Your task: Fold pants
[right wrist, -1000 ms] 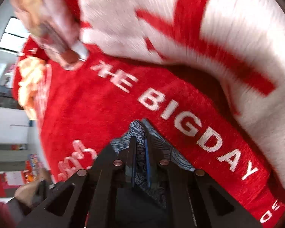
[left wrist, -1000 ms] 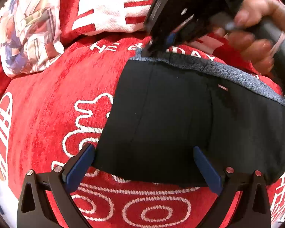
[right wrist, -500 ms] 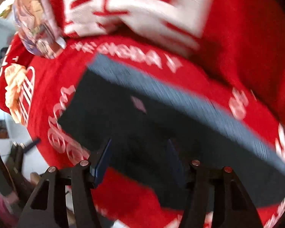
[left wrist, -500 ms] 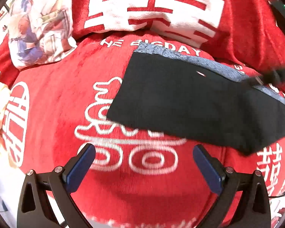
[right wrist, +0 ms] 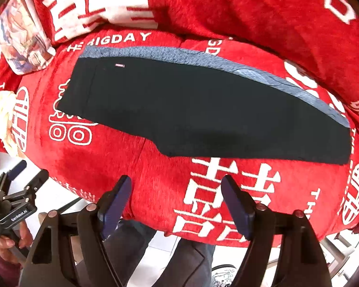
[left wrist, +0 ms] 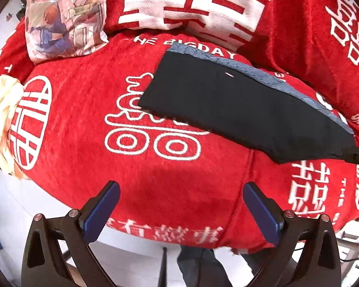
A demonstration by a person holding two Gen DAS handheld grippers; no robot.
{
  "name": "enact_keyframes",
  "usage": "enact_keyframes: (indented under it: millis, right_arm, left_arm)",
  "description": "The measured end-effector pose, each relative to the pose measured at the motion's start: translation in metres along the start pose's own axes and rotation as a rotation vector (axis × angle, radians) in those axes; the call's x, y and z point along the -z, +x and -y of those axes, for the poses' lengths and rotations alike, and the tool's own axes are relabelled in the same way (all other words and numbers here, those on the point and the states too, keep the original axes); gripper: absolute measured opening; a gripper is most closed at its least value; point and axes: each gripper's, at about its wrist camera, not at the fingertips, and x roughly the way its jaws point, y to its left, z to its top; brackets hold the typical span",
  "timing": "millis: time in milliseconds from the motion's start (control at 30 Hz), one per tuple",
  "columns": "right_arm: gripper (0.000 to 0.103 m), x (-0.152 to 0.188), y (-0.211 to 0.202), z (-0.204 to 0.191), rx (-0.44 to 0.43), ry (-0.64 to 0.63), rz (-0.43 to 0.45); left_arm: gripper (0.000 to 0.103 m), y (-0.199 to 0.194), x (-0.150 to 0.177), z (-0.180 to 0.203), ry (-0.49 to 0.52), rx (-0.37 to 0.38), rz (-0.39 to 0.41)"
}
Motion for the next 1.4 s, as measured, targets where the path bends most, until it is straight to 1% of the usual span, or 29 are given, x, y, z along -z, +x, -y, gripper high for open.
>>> enact_keyframes:
  millis: [33,67,167,300,467,533,667,800,867,1033,1133,1267,1400]
  right_arm:
    - [0.086,0.003,-0.007,0.0,0.003,0.002,0.017]
    - [0.09,0.004,-0.013,-0.001,0.004,0.0,0.033]
    - [0.091,0.01,-0.031,-0.003,0.025,-0.018,0.081]
    - [0.091,0.017,-0.045,-0.002,0.017,-0.023,0.08]
    - [0.091,0.032,-0.055,0.008,-0.004,0.029,0.089]
    - [0.091,0.039,-0.056,0.015,-0.008,0.065,0.088]
    - [0.091,0.053,-0.057,0.032,-0.037,0.169,0.103]
    - [0.091,0.064,-0.061,0.049,-0.046,0.239,0.132]
    - [0.091,0.068,-0.063,0.058,-0.054,0.276,0.149]
    - [0.091,0.083,-0.062,0.083,-0.074,0.378,0.161]
    - [0.091,0.091,-0.061,0.097,-0.082,0.435,0.167]
    - [0.091,0.103,-0.065,0.113,-0.091,0.494,0.2]
    - [0.091,0.122,-0.062,0.133,-0.092,0.575,0.198]
  left_arm:
    - [0.103,-0.003,0.001,0.001,0.0,0.011,-0.002]
    - [0.103,-0.007,0.001,0.003,0.001,0.022,-0.004]
    - [0.103,-0.02,0.0,0.007,0.012,0.05,0.001]
    - [0.103,-0.035,-0.005,0.015,0.053,0.031,0.02]
    - [0.103,-0.048,-0.011,0.026,0.104,0.008,0.025]
    - [0.103,-0.053,-0.013,0.031,0.124,0.002,0.028]
    - [0.103,-0.056,-0.015,0.043,0.146,0.016,0.014]
    - [0.103,-0.06,-0.019,0.061,0.206,-0.013,0.031]
    - [0.103,-0.059,-0.023,0.072,0.248,-0.016,0.02]
    - [0.103,-0.056,-0.03,0.09,0.288,-0.027,-0.013]
    - [0.103,-0.056,-0.028,0.104,0.321,-0.039,-0.015]
    - [0.103,-0.055,-0.025,0.125,0.382,-0.046,-0.018]
    - [0.103,-0.051,-0.024,0.146,0.43,-0.036,-0.024]
